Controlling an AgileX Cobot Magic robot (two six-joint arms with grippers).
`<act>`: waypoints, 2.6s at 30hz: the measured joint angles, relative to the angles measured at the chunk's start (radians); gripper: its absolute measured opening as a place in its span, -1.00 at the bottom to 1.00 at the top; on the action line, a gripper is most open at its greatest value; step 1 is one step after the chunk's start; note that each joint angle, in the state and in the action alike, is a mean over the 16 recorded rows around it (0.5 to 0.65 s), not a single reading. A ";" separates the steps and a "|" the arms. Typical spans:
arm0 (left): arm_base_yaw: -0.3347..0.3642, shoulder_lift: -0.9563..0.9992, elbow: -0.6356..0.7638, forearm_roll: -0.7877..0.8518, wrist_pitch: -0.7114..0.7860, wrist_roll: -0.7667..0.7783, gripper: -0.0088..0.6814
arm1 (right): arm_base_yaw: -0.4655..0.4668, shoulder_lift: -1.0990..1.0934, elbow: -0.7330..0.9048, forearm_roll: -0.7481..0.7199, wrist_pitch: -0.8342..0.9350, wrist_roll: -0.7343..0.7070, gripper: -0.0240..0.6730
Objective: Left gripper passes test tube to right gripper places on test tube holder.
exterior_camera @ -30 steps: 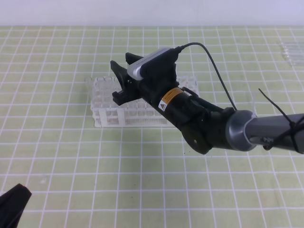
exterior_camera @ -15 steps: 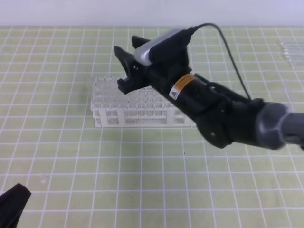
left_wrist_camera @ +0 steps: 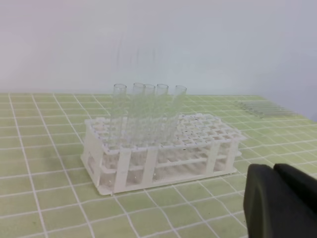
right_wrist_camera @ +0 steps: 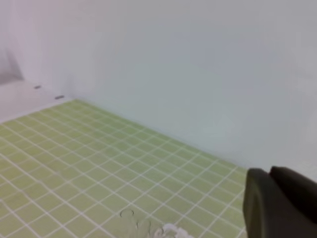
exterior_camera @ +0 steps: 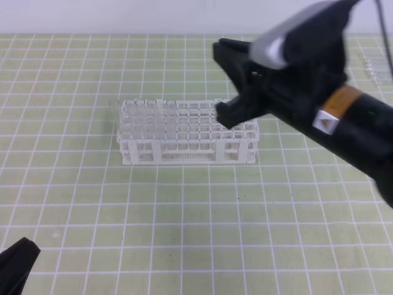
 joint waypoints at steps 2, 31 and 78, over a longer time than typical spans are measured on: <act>0.000 0.000 0.000 0.000 0.000 0.000 -0.98 | 0.000 -0.063 0.045 0.000 0.020 0.001 -0.93; 0.000 0.001 0.005 0.009 -0.001 -0.002 -0.98 | -0.038 -0.387 0.326 0.000 0.139 0.004 -0.94; 0.000 0.000 0.001 0.002 -0.006 -0.002 -0.98 | -0.651 -1.426 0.953 0.038 0.631 0.108 -0.94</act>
